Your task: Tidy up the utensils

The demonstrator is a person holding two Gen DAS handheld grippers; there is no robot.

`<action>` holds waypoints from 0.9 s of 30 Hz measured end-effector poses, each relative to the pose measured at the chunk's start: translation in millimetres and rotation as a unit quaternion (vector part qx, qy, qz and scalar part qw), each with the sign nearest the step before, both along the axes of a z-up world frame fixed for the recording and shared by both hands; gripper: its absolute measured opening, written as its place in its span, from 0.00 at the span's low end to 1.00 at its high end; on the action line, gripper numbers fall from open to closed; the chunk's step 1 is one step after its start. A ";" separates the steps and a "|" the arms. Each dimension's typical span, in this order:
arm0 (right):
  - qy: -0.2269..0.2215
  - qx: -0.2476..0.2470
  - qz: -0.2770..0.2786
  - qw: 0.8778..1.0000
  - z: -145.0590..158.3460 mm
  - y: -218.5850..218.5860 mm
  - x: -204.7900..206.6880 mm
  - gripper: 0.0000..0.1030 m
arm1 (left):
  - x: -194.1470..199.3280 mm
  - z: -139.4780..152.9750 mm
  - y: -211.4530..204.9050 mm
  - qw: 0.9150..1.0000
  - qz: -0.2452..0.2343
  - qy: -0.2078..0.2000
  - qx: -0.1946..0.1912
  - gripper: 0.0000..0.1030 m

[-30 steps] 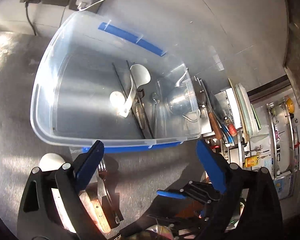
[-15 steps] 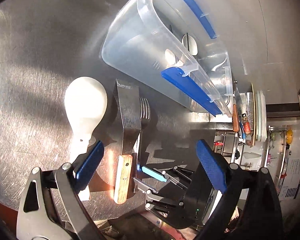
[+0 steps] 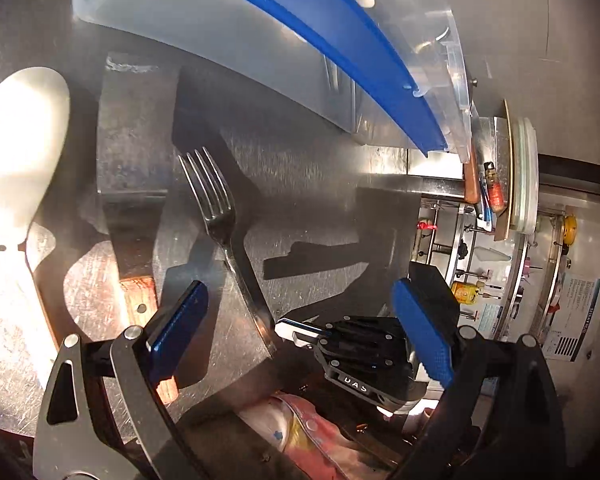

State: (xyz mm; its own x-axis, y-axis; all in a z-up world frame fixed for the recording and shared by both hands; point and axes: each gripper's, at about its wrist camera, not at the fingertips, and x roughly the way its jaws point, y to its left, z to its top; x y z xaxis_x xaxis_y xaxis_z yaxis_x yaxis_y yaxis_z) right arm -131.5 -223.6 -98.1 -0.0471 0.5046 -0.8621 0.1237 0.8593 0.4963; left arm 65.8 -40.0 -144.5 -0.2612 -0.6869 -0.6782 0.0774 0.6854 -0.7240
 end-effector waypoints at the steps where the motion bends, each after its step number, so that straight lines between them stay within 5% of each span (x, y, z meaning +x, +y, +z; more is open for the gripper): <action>1: 0.003 0.000 -0.006 1.000 -0.9 -5.8 -5.8 0.00 | -2.7 -5.2 -9.4 1.000 -0.006 0.006 0.011 0.87; 5: -0.019 -0.050 -0.004 0.999 0.5 -21.9 -16.9 0.03 | -9.6 -16.1 -31.4 0.997 -0.009 0.002 0.071 0.86; 8: -0.047 -0.050 0.000 0.998 14.4 -22.5 -25.7 0.07 | -5.9 -5.0 -31.6 0.993 0.004 -0.039 0.108 0.87; 11: -0.056 -0.052 0.011 0.997 19.6 -19.1 -32.2 0.22 | 3.8 0.5 -24.1 0.987 0.029 -0.071 0.142 0.86; 16: -0.059 -0.043 0.021 0.997 14.3 -3.3 -28.8 0.23 | 18.6 -17.4 -17.3 0.991 0.034 -0.046 0.124 0.86; 27: -0.071 -0.037 0.044 0.996 15.8 1.0 -18.2 0.23 | 7.7 -17.7 -15.3 0.991 0.038 -0.076 0.099 0.80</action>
State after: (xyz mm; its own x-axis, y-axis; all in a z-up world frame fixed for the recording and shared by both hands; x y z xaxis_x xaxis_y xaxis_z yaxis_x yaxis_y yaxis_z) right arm -149.7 -222.6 -82.3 0.0368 0.4388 -0.8978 -0.0207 0.8986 0.4383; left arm 73.5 -55.2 -162.1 -0.0974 -0.5508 -0.8289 0.1185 0.8205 -0.5592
